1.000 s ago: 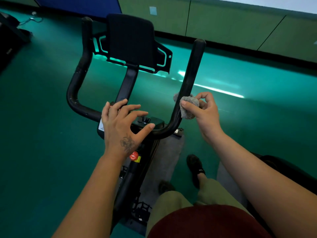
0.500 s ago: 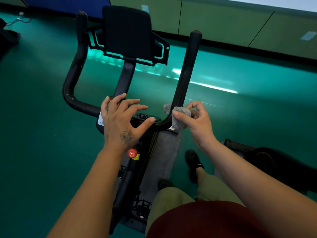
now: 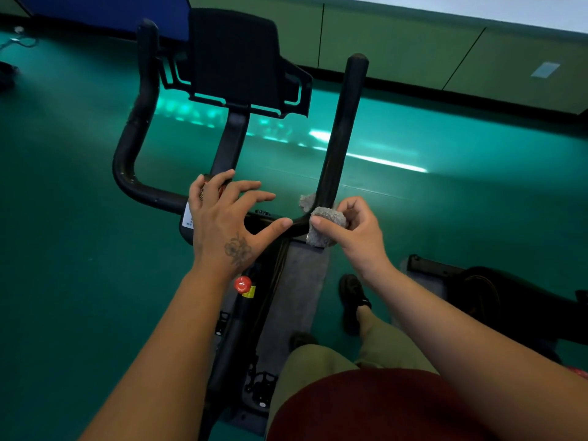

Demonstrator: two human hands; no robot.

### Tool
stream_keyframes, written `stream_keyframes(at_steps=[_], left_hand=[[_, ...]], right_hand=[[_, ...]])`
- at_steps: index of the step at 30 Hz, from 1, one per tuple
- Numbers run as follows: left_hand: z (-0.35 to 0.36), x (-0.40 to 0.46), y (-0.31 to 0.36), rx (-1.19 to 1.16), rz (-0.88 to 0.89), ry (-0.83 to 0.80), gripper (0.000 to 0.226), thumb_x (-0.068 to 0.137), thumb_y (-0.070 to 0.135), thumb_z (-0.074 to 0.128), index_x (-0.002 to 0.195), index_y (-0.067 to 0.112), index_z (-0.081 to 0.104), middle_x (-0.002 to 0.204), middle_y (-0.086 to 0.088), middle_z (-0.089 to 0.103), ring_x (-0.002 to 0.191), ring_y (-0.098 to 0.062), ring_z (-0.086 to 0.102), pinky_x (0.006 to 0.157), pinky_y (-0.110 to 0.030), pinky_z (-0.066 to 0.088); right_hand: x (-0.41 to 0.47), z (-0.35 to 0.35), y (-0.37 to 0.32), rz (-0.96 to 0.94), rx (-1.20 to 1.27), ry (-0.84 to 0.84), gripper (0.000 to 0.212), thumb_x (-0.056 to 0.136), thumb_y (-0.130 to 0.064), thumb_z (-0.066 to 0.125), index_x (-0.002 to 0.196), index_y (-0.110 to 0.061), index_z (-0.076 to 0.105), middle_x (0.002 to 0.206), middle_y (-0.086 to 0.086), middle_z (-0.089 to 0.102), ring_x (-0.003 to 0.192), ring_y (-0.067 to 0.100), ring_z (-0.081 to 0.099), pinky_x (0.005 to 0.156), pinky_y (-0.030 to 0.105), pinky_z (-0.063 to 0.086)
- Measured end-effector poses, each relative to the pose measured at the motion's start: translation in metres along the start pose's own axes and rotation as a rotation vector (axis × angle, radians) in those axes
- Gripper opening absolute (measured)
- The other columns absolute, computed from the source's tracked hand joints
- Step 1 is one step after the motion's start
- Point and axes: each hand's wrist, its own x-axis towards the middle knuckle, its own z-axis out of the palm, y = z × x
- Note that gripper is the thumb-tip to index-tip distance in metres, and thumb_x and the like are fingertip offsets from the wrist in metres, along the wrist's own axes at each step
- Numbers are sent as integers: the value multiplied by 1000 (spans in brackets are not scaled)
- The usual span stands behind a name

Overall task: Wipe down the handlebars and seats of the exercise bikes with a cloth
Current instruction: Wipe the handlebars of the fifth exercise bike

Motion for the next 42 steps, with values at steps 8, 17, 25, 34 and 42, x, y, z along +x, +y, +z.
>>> stream_keyframes(at_steps=[8, 17, 25, 34, 42], left_hand=[[0, -1, -4, 8, 47, -4, 64, 85, 87, 55, 116, 36, 77, 130, 12, 68, 145, -25, 45, 123, -60, 20], [-4, -3, -9, -2, 90, -53, 71, 83, 91, 53, 122, 35, 74, 136, 11, 65, 150, -26, 40, 125, -59, 17], [-9, -17, -2, -205, 45, 39, 59, 86, 67, 74, 126, 24, 73, 136, 5, 66, 147, -24, 44, 126, -56, 23], [15, -97, 85, -756, -356, 164, 32, 90, 41, 80, 107, 17, 68, 99, 3, 70, 93, -21, 69, 79, -42, 57], [57, -75, 110, -1303, -943, -70, 88, 58, 50, 92, 130, 14, 56, 125, -5, 72, 115, -19, 72, 103, -51, 58]], right_hand=[[4, -9, -9, 4, 24, 56, 54, 63, -32, 97, 88, -19, 52, 84, 9, 59, 78, 22, 55, 66, 37, 51], [-14, 19, 8, 77, 63, 45, 53, 65, -29, 98, 85, -19, 50, 72, -6, 58, 68, 10, 54, 61, 26, 48], [-19, 9, 3, 124, 150, -19, 59, 54, -31, 97, 90, -18, 53, 89, 6, 65, 85, 21, 64, 75, 39, 55], [-13, -7, -14, 229, 261, -176, 36, 65, 0, 80, 90, -13, 56, 86, 6, 61, 78, 22, 65, 73, 41, 56], [-3, -21, -24, 260, 201, -301, 45, 62, 5, 89, 88, -13, 57, 89, 2, 63, 77, 22, 67, 67, 33, 61]])
